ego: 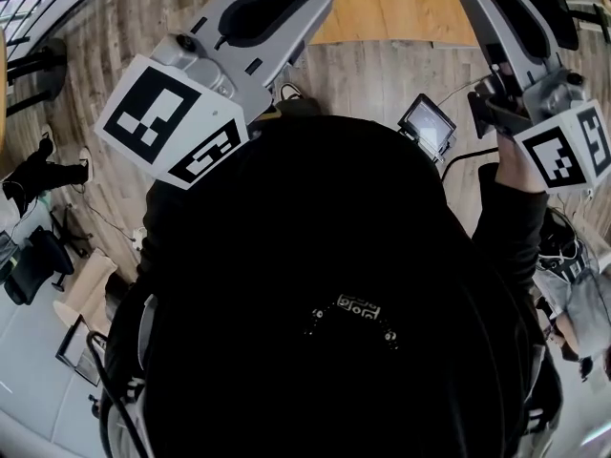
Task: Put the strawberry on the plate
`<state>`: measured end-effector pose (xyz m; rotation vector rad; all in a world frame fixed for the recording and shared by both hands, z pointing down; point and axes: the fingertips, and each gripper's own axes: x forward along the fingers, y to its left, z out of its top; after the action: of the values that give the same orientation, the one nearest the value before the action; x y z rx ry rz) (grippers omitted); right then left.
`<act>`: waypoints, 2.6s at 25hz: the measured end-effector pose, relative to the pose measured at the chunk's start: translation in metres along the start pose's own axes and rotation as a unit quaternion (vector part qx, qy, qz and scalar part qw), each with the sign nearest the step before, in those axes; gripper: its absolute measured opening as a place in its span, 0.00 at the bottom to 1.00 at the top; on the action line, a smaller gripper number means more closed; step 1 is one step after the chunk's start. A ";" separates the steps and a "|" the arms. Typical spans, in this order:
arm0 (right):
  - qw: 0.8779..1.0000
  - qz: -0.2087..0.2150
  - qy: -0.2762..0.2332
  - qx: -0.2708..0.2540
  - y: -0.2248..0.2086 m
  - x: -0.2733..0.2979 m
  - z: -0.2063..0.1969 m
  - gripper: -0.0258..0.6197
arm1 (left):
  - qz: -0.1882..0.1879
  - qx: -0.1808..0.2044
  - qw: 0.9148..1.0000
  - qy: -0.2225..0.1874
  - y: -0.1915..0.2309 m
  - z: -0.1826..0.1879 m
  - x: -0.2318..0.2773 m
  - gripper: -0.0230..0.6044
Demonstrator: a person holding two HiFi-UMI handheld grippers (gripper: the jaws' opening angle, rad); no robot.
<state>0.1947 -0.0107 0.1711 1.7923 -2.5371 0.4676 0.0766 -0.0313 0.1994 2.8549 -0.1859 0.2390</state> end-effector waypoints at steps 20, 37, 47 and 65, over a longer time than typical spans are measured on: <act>1.000 0.009 0.027 0.007 0.027 0.103 -0.009 0.26 | 0.007 -0.028 1.000 -0.012 0.095 -0.008 -0.048 0.03; 0.997 0.039 0.067 -0.032 0.062 0.137 -0.004 0.26 | 0.050 -0.066 0.995 -0.049 0.128 -0.030 -0.089 0.03; 0.992 0.078 0.075 -0.069 0.118 0.134 -0.006 0.26 | 0.085 -0.087 0.990 -0.073 0.104 -0.050 -0.142 0.03; 0.994 0.094 0.043 -0.037 0.098 0.121 0.008 0.26 | 0.081 -0.035 0.996 -0.020 0.071 -0.037 -0.116 0.03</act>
<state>0.0631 -0.0943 0.1604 1.4833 -2.6371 0.4368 -0.0523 -0.0766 0.2319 2.7780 -0.4250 0.2025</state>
